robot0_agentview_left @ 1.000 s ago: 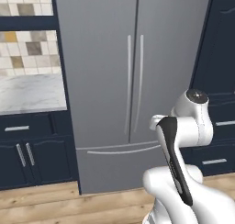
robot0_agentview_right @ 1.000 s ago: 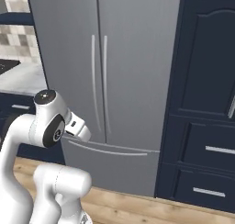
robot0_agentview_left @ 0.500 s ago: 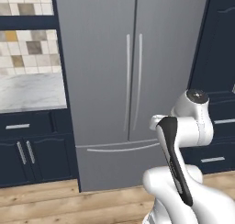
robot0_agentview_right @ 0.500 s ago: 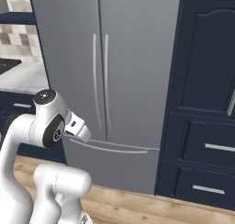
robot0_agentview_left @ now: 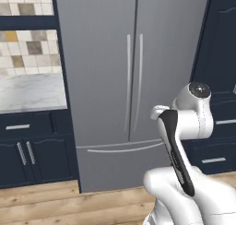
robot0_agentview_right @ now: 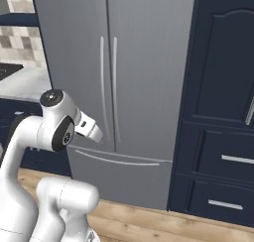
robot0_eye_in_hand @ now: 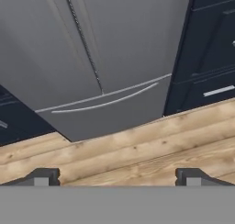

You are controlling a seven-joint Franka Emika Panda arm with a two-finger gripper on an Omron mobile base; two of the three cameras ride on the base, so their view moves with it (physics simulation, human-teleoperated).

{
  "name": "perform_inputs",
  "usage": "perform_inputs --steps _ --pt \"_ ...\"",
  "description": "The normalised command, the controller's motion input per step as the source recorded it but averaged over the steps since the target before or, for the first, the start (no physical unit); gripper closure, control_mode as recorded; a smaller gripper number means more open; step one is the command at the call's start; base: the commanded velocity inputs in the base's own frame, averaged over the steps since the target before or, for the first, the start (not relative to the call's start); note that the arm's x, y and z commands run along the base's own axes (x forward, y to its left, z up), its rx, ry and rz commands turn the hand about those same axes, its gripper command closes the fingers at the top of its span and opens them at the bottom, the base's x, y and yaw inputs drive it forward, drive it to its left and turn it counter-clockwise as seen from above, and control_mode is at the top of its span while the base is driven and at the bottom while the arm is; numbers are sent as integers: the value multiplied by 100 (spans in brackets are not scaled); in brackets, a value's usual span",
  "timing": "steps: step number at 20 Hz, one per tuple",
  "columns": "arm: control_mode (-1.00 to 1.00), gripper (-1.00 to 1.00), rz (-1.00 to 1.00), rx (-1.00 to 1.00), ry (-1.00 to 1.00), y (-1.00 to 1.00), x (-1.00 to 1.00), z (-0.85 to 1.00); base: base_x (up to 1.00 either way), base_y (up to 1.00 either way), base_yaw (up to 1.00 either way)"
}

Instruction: Move the hot dog bun to the plate on the dining table and place the condiment next to that plate. Then navigate to the fridge and take the sausage and place it on the plate as well.

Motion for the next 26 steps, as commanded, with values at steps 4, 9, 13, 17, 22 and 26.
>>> perform_inputs --steps 4,9,13,17,22,26 --pt "-100 -100 0 -5 -1 0 75 72 0 0 0" --pt "-100 -100 1 -3 -1 -13 79 54 0 0 0" --pt "-100 -100 6 0 -6 -14 57 16 0 0 0" --pt "-100 -100 11 0 -10 -1 51 0 0 0 0" --pt "-100 -100 11 0 -8 0 48 -12 0 0 0" --pt "-100 -100 0 -5 -18 4 38 -18 0 0 0"
